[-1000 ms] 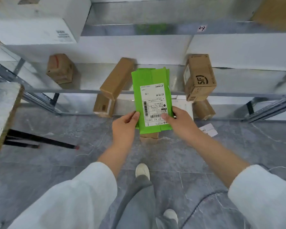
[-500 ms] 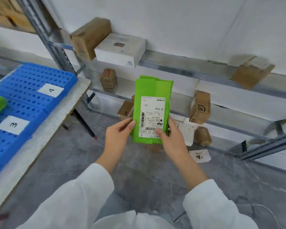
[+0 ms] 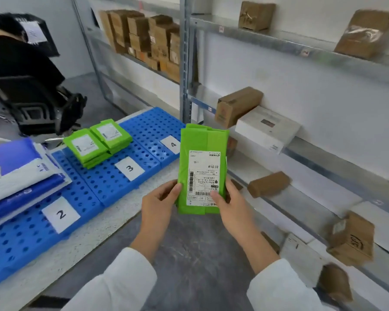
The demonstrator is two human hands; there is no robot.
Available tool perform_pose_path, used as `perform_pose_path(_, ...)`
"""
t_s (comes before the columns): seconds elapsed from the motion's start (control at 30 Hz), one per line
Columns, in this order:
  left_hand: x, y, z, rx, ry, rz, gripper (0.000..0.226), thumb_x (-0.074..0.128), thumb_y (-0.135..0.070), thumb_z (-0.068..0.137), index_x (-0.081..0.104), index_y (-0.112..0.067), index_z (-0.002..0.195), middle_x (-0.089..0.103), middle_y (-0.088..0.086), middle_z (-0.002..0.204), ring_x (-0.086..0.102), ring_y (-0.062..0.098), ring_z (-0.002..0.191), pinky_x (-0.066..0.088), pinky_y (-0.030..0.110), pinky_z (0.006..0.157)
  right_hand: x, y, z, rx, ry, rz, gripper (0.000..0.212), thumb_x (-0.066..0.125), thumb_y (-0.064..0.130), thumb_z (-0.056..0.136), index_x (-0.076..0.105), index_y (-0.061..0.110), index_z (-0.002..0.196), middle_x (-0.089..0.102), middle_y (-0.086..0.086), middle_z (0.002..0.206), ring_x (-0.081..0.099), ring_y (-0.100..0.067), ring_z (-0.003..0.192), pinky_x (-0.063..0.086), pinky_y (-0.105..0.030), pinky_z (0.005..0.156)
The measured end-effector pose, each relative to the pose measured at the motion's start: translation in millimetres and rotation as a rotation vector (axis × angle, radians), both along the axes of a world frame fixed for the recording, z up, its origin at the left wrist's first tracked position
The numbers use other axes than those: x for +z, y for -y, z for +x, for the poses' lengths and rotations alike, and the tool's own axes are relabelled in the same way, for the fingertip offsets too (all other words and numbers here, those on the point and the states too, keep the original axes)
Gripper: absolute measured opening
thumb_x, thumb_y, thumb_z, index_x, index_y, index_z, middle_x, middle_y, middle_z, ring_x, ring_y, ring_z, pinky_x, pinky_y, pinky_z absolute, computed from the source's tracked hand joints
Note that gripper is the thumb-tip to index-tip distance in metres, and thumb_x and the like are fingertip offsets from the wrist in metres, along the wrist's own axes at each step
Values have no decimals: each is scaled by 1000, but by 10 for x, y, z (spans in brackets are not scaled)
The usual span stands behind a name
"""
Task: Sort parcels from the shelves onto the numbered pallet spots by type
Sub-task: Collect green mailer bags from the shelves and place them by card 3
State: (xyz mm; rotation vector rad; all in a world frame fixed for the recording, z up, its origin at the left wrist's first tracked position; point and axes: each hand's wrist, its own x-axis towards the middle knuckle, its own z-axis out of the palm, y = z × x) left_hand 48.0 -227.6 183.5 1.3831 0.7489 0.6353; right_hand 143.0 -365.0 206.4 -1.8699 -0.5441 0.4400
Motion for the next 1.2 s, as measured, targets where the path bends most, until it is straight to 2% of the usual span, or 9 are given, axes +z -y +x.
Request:
perform_pose_path(0.17,157,-865,-310,73,29,-29,16,71,-22,86,74,-19,101,76,-7,93,70,6,87,53,20,80,141,-920,-106,108,-1,24,40,54,13,97,47,38,128,57,29,109,52,26,90,41,3,73)
perform_pose_path(0.27,170,-1338,-477,74,25,-93,13,71,-19,86,71,-17,99,76,-3,93,69,13,89,55,21,76,153,-1423,-182,142,10,18,36,51,11,98,51,26,131,59,20,112,53,20,92,40,3,70)
perform_pose_path(0.4,134,-1881,-626,-38,19,-222,23,69,-23,83,72,-13,103,75,7,103,67,26,100,49,46,99,136,-1953,-263,191,42,-23,32,48,16,99,49,21,131,58,14,117,55,2,99,40,-7,76)
perform_pose_path(0.5,127,-2118,-682,-38,71,-263,41,68,-28,76,69,-4,110,73,11,107,67,27,102,52,41,97,104,-2207,-247,191,19,-18,21,52,20,98,49,20,119,59,12,109,56,-1,94,41,-11,71)
perform_pose_path(0.6,99,-2273,-661,19,119,-298,43,67,-27,77,68,-1,111,74,12,105,70,27,99,57,35,86,72,-2430,-158,186,-14,-11,16,58,25,95,50,19,108,63,4,105,60,-7,92,46,-21,69)
perform_pose_path(0.7,42,-2463,-565,98,132,-325,41,68,-25,79,68,-1,112,73,13,106,70,28,100,55,40,91,26,-2702,2,235,-42,-8,12,59,24,94,50,21,103,63,5,104,60,-4,91,45,-19,67)
perform_pose_path(0.87,-52,-2821,-337,258,120,-365,41,70,-24,80,67,-2,114,73,12,106,70,28,99,52,44,95,-62,-3271,371,352,-90,-37,16,57,25,96,51,19,109,63,7,105,61,-3,92,47,-19,67)
perform_pose_path(1.1,-180,-3375,5,437,16,-341,89,86,-56,51,64,-8,123,73,6,111,69,24,104,50,41,98,-158,-4119,927,535,-160,-66,24,56,26,97,51,17,118,62,5,112,61,-8,97,47,-17,69)
perform_pose_path(1.2,-304,-3644,133,516,-35,-316,93,86,-66,47,66,-14,121,73,1,111,68,22,106,50,42,99,-194,-4434,1161,582,-152,-95,25,56,27,97,50,15,118,61,2,112,61,-11,96,49,-22,72)
